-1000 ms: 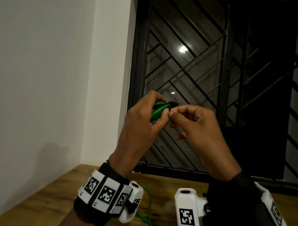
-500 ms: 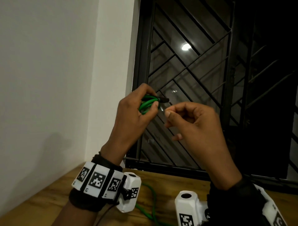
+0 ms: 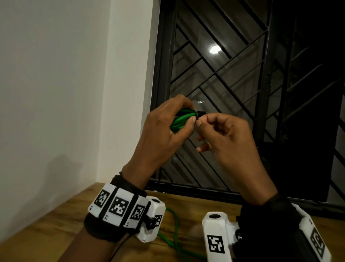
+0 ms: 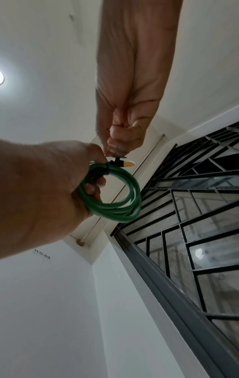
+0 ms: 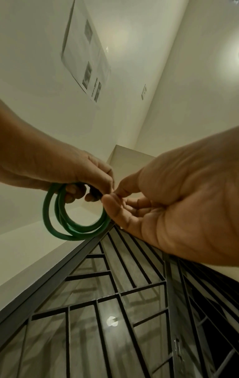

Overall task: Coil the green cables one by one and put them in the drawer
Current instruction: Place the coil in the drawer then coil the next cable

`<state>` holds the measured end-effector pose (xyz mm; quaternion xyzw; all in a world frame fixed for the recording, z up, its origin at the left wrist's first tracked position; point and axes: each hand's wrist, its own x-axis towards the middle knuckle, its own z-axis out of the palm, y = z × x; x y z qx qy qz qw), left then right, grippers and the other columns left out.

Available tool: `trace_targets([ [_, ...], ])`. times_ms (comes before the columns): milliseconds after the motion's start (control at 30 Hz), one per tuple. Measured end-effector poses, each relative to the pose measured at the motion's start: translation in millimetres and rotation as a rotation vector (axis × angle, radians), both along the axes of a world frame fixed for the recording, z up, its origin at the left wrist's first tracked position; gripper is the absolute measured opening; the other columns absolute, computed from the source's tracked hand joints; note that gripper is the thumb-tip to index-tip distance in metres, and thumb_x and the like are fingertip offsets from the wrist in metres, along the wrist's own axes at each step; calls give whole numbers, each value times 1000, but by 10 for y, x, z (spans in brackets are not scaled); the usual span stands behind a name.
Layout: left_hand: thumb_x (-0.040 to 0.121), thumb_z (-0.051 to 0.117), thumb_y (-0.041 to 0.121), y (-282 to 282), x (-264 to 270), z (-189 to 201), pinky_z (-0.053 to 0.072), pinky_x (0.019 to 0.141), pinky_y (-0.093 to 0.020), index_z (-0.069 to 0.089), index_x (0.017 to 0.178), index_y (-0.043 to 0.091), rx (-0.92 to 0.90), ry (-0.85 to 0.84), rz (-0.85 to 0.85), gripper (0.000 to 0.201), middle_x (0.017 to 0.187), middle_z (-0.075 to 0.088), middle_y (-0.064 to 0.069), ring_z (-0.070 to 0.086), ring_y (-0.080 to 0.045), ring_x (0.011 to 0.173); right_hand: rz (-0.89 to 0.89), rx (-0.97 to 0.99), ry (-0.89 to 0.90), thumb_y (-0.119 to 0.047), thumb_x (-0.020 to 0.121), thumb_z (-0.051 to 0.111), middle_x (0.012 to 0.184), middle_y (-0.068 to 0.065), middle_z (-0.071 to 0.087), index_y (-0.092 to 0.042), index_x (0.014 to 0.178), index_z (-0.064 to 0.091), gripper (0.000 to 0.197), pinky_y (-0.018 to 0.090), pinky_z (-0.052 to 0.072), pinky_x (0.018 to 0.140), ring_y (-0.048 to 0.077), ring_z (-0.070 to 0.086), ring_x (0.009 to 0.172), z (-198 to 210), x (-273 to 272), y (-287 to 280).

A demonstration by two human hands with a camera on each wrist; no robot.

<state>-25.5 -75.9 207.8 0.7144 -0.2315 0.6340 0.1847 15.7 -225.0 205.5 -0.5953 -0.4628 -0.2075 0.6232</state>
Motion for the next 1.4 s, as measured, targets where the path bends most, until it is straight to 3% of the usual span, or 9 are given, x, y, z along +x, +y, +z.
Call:
trace_targets([
  [167, 93, 63, 13, -34, -43, 20, 54, 76, -21, 60, 104, 10, -89, 79, -116, 12, 96, 64, 2, 64, -11, 91, -88, -56, -197, -17, 98, 61, 72, 4, 70, -13, 89, 72, 15, 31, 61, 65, 16, 69, 67, 6, -29, -40],
  [467, 98, 59, 19, -35, 11, -14, 53, 78, -20, 57, 109, 12, -82, 249, -197, 13, 101, 63, 5, 63, -11, 97, -197, -122, -233, -25, 92, 67, 76, -11, 70, -26, 85, 71, 8, 17, 52, 60, 4, 66, 70, 55, 126, -192],
  [633, 98, 56, 26, -13, 17, -10, 46, 73, -16, 58, 112, 15, -109, 358, -298, 17, 94, 63, 14, 62, -3, 87, -378, -117, -326, -38, 81, 75, 90, -17, 66, -34, 89, 68, 11, 34, 50, 79, 5, 60, 95, 85, 260, -305],
  [700, 99, 52, 28, -38, 22, -21, 44, 65, -16, 57, 112, 14, -181, 419, -391, 20, 85, 61, 12, 56, -1, 73, -321, -108, -310, -33, 83, 76, 100, -15, 66, -34, 92, 67, 13, 35, 51, 85, 2, 61, 104, 101, 267, -336],
  [800, 96, 49, 32, -80, 9, -18, 45, 58, -20, 56, 114, 12, -336, 508, -580, 28, 80, 58, -1, 50, -7, 64, -162, -93, -276, -23, 86, 78, 110, -5, 66, -29, 95, 69, 14, 52, 56, 91, 11, 63, 113, 140, 274, -397],
  [967, 95, 48, 30, -232, 3, -40, 51, 62, -26, 57, 113, 11, -398, 635, -844, 28, 80, 60, -4, 54, -11, 66, 27, -143, -251, -2, 87, 74, 104, 8, 70, -15, 99, 66, 19, 53, 59, 87, 27, 73, 97, 153, 214, -486],
  [1200, 96, 61, 28, -273, 45, -79, 54, 86, -34, 63, 113, 17, -103, 655, -603, 21, 104, 68, -7, 67, -21, 98, -143, -434, -201, -2, 84, 76, 96, 5, 75, -12, 99, 70, 19, 35, 61, 77, 22, 77, 81, 275, -15, -961],
  [1300, 88, 69, 26, -354, 13, -56, 56, 83, -38, 69, 101, 23, -41, 657, -569, 14, 99, 71, -4, 69, -20, 93, -231, -553, -141, -3, 85, 75, 90, 7, 77, -12, 100, 70, 18, 40, 62, 82, 24, 77, 84, 265, -126, -1363],
  [1400, 81, 71, 36, -486, -21, -57, 58, 76, -35, 71, 93, 24, -14, 655, -629, 17, 88, 71, -5, 70, -17, 80, -348, -656, -65, -3, 86, 74, 86, 3, 78, -10, 102, 69, 18, 30, 60, 79, 17, 77, 83, 172, -247, -1912],
])
